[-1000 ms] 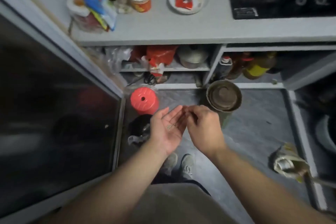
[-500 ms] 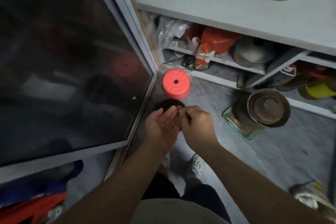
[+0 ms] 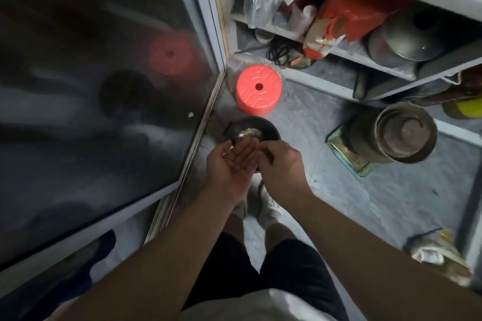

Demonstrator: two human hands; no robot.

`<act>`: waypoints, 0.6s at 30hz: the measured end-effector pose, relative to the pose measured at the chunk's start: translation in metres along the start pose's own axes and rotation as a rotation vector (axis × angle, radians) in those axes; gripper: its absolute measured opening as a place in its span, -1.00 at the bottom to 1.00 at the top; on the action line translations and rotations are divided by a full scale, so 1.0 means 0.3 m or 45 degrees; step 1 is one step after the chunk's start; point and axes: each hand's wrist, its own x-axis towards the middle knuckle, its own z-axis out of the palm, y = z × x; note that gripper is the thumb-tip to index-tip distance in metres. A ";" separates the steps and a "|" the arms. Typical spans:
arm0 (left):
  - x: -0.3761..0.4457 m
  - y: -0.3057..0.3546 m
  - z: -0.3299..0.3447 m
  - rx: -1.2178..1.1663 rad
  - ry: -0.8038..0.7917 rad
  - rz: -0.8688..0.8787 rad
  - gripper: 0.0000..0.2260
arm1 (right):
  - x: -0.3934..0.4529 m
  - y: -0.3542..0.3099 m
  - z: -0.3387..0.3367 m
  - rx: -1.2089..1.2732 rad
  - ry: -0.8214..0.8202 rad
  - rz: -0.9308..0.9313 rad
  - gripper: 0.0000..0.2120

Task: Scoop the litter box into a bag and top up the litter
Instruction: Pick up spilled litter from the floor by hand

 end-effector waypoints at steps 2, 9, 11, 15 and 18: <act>0.067 -0.004 -0.019 -0.005 -0.008 -0.018 -0.65 | 0.023 0.054 0.039 0.003 -0.004 0.042 -0.85; 0.375 -0.030 -0.099 -0.018 -0.062 -0.063 -0.60 | 0.121 0.264 0.168 0.002 -0.102 0.169 -0.81; 0.470 -0.039 -0.121 -0.007 -0.085 -0.069 -0.57 | 0.151 0.322 0.199 0.033 -0.122 0.216 -0.80; 0.638 -0.061 -0.163 0.007 -0.122 -0.078 -0.53 | 0.205 0.436 0.265 0.062 -0.126 0.274 -0.78; 0.737 -0.076 -0.202 0.046 -0.127 -0.099 -0.51 | 0.238 0.518 0.308 0.082 -0.165 0.383 -0.76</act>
